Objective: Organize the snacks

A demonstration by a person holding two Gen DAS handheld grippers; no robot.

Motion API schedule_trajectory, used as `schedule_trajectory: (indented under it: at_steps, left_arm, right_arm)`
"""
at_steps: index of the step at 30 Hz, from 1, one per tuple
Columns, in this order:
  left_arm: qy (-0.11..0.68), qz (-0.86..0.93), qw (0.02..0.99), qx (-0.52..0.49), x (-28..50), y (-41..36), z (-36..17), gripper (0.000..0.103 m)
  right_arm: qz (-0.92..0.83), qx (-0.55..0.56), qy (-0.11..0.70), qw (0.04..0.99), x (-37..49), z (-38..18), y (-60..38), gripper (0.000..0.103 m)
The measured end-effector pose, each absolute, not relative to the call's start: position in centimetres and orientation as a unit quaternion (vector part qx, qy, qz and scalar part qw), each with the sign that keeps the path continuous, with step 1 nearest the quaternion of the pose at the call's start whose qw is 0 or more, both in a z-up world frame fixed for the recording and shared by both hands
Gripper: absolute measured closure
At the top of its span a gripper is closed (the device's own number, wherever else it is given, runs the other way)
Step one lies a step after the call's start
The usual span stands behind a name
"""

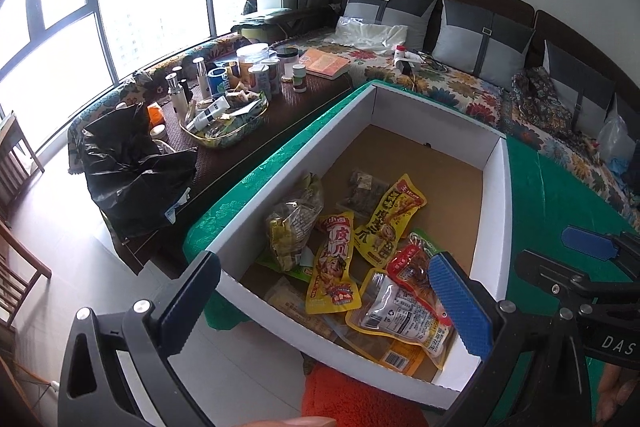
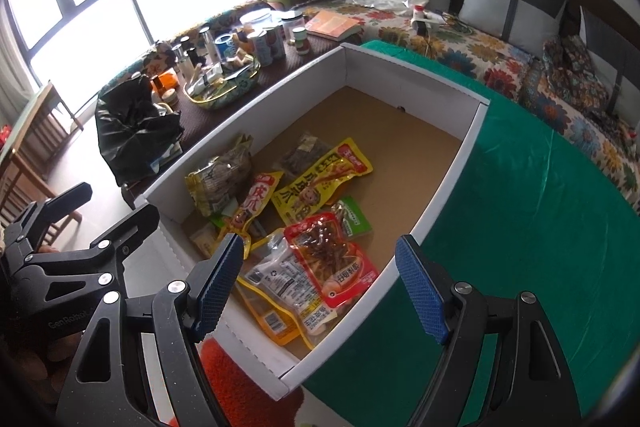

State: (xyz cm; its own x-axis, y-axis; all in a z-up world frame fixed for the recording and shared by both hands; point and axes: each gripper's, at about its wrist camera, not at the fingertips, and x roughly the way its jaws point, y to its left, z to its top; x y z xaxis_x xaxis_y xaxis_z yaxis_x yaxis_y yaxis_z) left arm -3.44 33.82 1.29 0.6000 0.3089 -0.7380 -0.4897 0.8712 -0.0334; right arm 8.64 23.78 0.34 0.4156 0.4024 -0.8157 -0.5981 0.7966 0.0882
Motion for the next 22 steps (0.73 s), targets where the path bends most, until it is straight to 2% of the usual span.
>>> schedule_trajectory:
  at_steps: [22]
  left_arm:
    - [0.373,0.253,0.886,-0.110,-3.79,34.48,1.05,0.000]
  right_arm:
    - [0.299,-0.120,0.451,0.832,8.76,-0.36,24.52,0.022]
